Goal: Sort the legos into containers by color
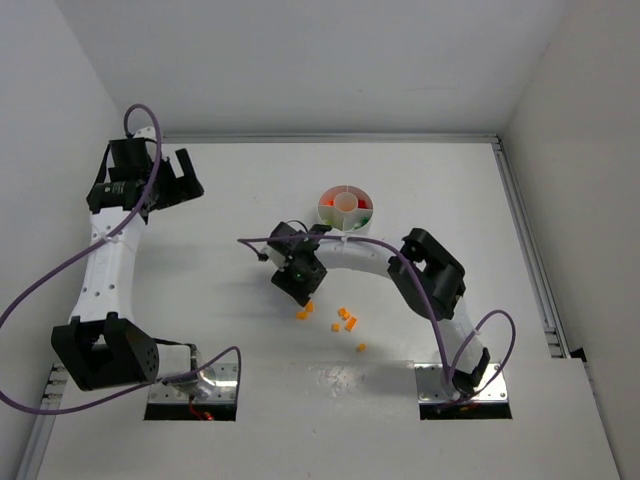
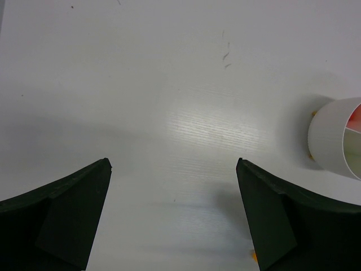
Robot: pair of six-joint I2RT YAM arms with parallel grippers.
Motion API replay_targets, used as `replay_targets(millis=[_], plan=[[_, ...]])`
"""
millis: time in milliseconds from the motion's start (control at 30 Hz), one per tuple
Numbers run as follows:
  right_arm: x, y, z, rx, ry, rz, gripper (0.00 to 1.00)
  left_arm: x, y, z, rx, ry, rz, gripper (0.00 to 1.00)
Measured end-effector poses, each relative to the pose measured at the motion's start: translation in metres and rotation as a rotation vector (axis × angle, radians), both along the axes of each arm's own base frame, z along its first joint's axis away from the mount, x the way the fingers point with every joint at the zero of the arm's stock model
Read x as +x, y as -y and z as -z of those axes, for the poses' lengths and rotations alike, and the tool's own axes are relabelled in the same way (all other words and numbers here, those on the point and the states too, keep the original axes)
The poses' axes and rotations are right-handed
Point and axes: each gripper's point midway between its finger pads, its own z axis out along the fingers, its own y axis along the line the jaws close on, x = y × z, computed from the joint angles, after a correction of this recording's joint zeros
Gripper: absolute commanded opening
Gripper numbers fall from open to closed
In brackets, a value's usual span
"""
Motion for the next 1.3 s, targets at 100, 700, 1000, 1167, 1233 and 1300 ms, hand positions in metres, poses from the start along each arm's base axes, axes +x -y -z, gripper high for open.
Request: replay_targets(millis=[100,700,1000,1167,1233,1300], plan=[[-0.003,0.003,0.003,-0.014,-0.001,-0.001,0.5,-0.001,0.001,0.004,-0.005,-0.009,0.004,0.99],[-0.017,0.0,0.011,-0.045,0.042,-0.049,0.16,-0.002,0.004,0.02,-0.018,-0.046,0.019,0.99],[0.027,-0.014,-0.058,0.061,0.108,-0.033,0.02,0.008,0.029,0.013,-0.059,0.037,0.198,0.99],[0.118,-0.018,-0.193,0.321,0.353,0.095,0.01,0.001,0.058,0.022,-0.083,0.061,0.383,0.99],[0.159,0.005,-0.236,0.384,0.455,0.18,0.01,-0.006,0.071,0.029,-0.074,0.065,0.447,0.99],[0.197,0.039,-0.261,0.403,0.531,0.27,0.01,-0.016,0.086,0.038,-0.066,0.059,0.512,0.99]])
